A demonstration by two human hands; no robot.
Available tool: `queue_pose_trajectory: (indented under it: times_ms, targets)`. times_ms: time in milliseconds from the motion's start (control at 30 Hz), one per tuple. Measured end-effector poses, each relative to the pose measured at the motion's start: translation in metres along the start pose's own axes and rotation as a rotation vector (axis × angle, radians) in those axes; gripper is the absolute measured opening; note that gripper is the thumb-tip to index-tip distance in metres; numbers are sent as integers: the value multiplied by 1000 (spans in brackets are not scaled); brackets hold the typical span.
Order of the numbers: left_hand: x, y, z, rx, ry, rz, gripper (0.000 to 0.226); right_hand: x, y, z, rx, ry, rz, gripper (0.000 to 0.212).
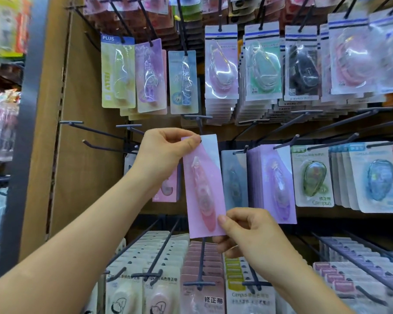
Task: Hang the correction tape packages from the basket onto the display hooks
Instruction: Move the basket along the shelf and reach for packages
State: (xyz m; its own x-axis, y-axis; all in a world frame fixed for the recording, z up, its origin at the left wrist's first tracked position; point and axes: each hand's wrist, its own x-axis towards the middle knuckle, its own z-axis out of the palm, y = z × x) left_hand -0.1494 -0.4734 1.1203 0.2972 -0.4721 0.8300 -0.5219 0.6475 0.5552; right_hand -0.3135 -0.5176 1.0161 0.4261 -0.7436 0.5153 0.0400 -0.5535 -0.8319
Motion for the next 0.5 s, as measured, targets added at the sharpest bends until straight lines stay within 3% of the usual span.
queue_pose_trajectory:
  times_ms: [500]
  targets:
    - [3, -6, 3, -228, -124, -267, 14, 2, 2, 0, -113, -6, -21, 24]
